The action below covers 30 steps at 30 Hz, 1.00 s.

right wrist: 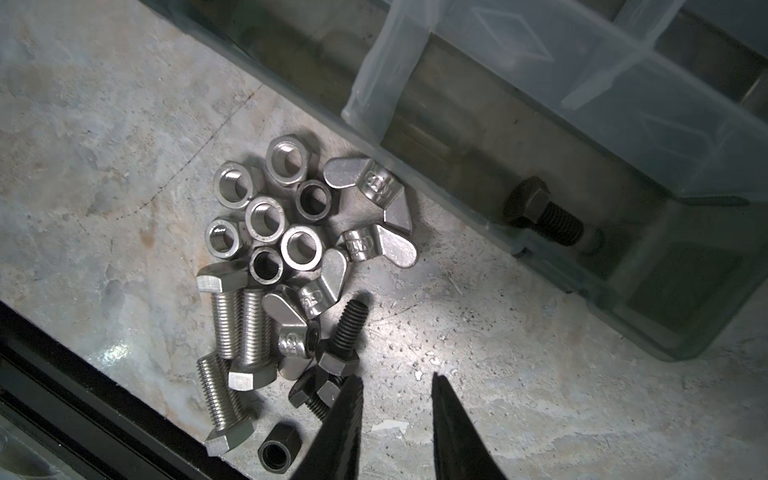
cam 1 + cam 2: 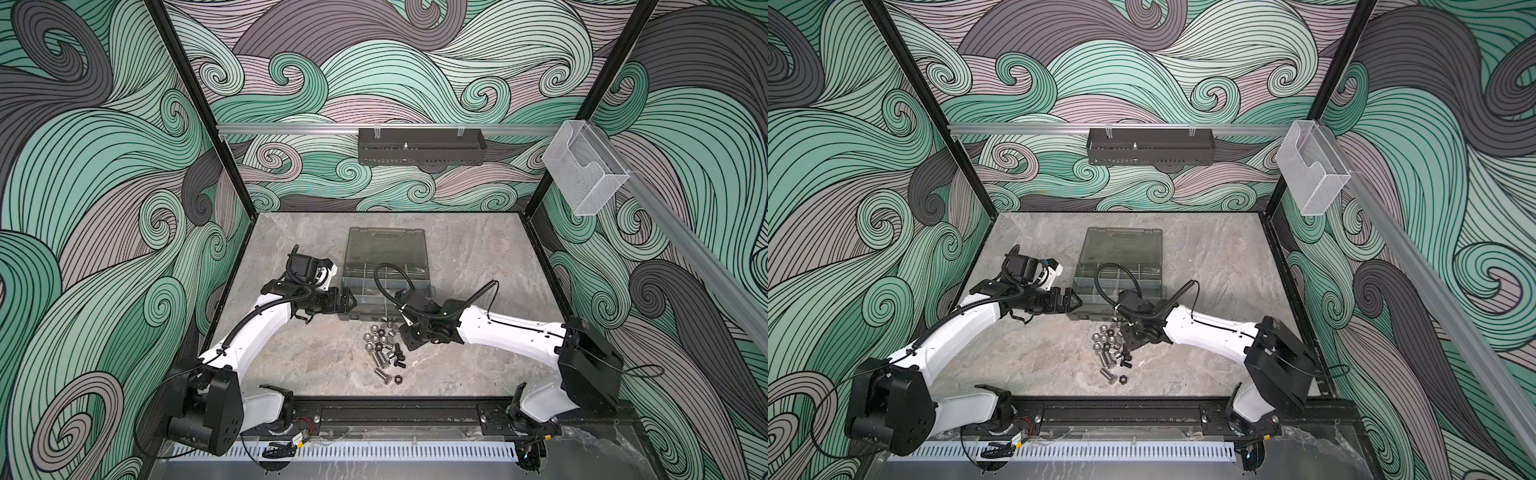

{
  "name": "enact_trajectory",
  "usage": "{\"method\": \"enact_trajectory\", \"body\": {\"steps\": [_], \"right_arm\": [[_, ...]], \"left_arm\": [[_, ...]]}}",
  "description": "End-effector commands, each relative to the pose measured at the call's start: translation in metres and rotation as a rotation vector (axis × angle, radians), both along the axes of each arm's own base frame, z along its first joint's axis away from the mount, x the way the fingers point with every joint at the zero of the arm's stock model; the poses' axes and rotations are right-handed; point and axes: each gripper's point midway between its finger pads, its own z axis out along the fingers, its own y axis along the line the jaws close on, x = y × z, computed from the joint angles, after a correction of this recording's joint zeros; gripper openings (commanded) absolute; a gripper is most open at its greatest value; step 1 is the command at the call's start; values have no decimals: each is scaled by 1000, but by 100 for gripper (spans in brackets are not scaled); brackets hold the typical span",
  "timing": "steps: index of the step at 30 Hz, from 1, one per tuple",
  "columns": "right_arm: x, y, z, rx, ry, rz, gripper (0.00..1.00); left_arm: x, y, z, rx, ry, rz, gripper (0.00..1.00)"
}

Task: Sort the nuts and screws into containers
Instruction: 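Move the right gripper back down onto a second black bolt, then close the right gripper on the second black bolt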

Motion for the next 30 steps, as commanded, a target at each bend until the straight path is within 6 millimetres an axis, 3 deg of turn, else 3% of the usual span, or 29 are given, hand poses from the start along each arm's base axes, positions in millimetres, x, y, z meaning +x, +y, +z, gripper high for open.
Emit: {"method": "enact_trajectory", "body": {"steps": [1, 8, 30], "right_arm": [[1, 12, 7, 12, -5, -7, 30], [-7, 25, -8, -4, 20, 5, 30], [-10, 27, -40, -55, 85, -37, 29]], "left_arm": [[-1, 1, 4, 15, -26, -12, 99], [-1, 0, 6, 2, -30, -14, 99], [-1, -3, 7, -12, -25, -19, 99]]}}
